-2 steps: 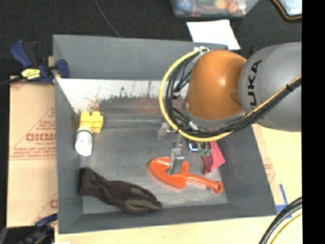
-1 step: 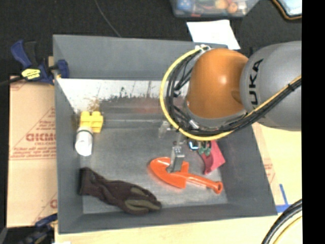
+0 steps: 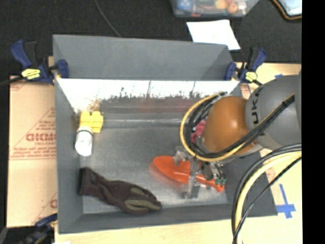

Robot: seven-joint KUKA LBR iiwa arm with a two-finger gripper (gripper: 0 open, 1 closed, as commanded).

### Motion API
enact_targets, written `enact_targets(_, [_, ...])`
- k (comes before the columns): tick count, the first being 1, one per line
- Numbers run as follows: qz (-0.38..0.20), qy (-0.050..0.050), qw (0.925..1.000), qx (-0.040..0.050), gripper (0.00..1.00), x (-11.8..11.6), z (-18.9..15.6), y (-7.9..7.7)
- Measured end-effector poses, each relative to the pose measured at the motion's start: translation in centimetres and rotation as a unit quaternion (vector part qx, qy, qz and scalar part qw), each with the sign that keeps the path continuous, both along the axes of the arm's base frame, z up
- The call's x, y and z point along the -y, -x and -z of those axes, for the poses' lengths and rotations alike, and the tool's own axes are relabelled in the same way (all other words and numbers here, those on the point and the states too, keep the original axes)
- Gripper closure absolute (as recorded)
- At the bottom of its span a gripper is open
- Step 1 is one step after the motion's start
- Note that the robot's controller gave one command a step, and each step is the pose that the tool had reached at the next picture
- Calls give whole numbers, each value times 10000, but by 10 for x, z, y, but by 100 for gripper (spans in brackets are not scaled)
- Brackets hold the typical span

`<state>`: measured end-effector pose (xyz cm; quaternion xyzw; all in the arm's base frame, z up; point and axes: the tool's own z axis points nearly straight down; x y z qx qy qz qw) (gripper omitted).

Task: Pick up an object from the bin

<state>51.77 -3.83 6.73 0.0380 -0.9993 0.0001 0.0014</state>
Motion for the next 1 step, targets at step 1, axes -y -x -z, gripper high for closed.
enact_targets(1, [622, -16, 9980, 71, 0, 30, -71, 33])
